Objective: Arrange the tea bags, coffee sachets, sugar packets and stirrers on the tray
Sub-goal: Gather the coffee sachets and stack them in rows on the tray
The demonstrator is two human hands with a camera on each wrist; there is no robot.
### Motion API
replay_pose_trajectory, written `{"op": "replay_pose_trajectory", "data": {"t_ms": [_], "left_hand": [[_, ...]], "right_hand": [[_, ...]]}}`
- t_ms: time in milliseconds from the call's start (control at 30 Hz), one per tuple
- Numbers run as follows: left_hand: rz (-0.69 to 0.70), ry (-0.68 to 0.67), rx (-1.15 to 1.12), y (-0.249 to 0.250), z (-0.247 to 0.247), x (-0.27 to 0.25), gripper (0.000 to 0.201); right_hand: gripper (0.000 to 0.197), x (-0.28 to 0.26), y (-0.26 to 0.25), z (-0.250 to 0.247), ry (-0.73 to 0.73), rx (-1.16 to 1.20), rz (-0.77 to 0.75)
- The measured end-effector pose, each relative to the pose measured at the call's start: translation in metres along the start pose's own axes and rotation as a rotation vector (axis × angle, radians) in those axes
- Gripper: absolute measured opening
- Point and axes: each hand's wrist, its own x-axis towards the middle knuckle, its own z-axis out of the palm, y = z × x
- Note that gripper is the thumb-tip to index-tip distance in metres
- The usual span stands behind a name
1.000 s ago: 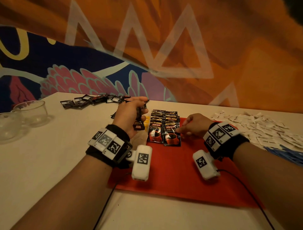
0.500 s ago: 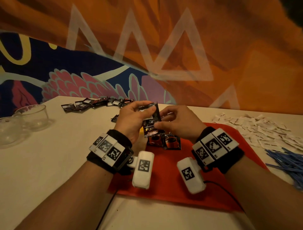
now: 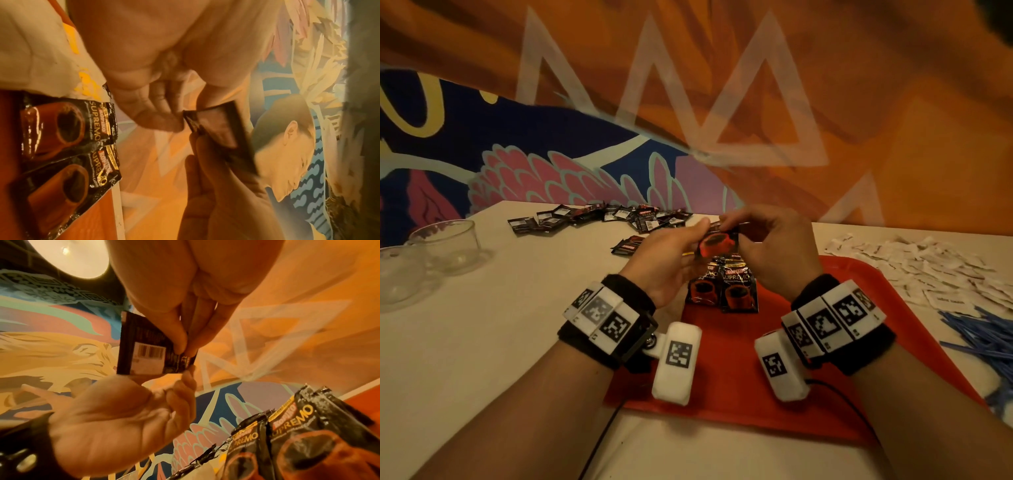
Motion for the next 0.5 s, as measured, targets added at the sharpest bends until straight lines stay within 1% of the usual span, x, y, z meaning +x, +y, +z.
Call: {"op": "replay_pose_trajectory", "data": {"t_ms": [67,133,167,233,267,367,500], "left_hand": [[0.115,0.052,-0.055,0.0011,0.0008,0.0000,0.020],[0.199,0.100,-0.091,0.0031,-0.0001,-0.0009,0.009],[0.222,0.114,-0.100,0.0042,-0.0008,-0.0017,0.006],[0.248,0.111,-0.102,0.0043,-0.0018,-0.0022,0.007],[0.251,0.090,-0.095,0.0038,-0.0015,-0.0026,0.007],[0.256,0.035,-0.049,0.0042,0.0002,-0.0043,0.007],[0.275,0.087,0.015,0.0042,0.0004,-0.0036,0.014]], "right_hand": [[0.044,-0.0003,-0.0006,-0.0022,0.005,0.056,0.012],[0.041,0.0019,0.0019,-0.0051,0.034,0.138,0.106],[0.035,0.0031,0.0029,-0.0057,0.031,0.166,0.166],[0.019,0.0044,0.0024,-0.0055,-0.032,0.169,0.263],[0.016,0.0042,0.0026,-0.0053,-0.061,0.130,0.279],[0.013,0.0034,0.0029,-0.0049,-0.078,-0.030,0.243],[0.010,0.0032,0.0050,-0.0052,-0.091,-0.079,0.239]]}}
